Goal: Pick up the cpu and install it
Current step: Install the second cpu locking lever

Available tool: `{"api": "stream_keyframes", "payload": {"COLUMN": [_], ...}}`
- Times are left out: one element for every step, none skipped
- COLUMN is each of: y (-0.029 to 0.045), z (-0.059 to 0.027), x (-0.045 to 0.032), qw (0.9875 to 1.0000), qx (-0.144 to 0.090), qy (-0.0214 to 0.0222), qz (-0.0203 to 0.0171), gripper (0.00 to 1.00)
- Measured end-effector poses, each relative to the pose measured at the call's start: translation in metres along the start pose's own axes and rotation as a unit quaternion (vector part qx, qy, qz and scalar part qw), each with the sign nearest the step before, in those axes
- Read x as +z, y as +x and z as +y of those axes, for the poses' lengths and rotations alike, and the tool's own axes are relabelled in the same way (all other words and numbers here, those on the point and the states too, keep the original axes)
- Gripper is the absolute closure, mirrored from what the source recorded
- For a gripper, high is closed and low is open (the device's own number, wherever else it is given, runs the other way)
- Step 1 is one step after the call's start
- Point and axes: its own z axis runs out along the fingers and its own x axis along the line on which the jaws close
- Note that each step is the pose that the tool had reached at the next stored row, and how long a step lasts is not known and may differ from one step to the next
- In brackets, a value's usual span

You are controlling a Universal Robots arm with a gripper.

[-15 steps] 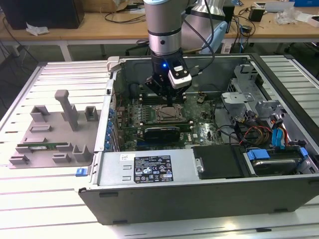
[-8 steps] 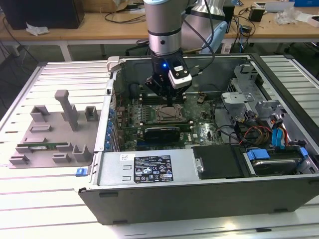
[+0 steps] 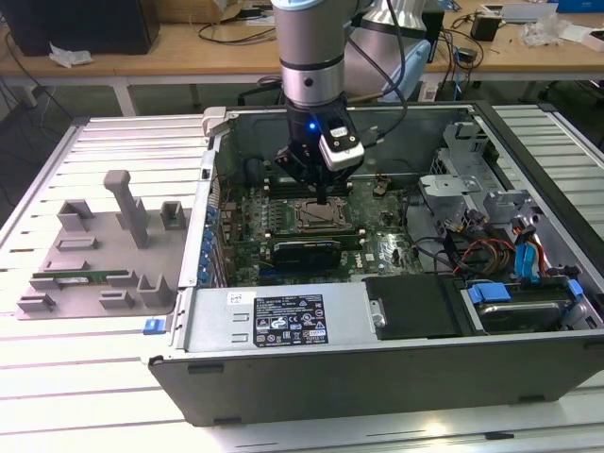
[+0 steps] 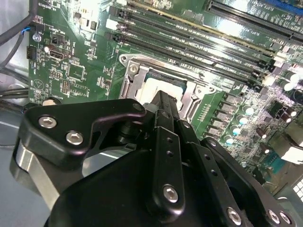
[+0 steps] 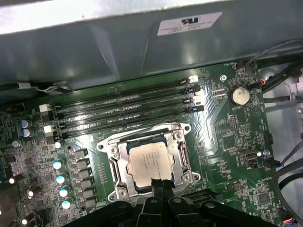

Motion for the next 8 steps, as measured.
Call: {"api": "stream_keyframes", "payload": {"y": [-0.0002,-0.0004,-0.0011,-0.0016,-0.0020,-0.0023,-0.0028,-0.0032], "z": [-0.0010,-0.0019,-0.0053,-0.0076,-0.0093,-0.0105,-0.0130,-0.0149], "x": [0.0000,0.0001,0.0001,0.0002,0.0002,0.0003,0.0003,0.0004], "qw": [1.0000,1.0000,1.0000,1.0000,1.0000,1.0000,1.0000,1.0000], "qx": [0.000,0.000,0.000,0.000,0.000,0.000,0.000,0.000], "qy": [-0.0001,0.0000,0.0000,0.0000,0.0000,0.0000,0.0000,0.0000], "qz": [0.0000,0.0000,0.0000,0.0000,0.0000,0.0000,0.0000,0.0000], "gripper": [0.89,0.89,0.89,0.89,0.89,0.89,0.89,0.89]}}
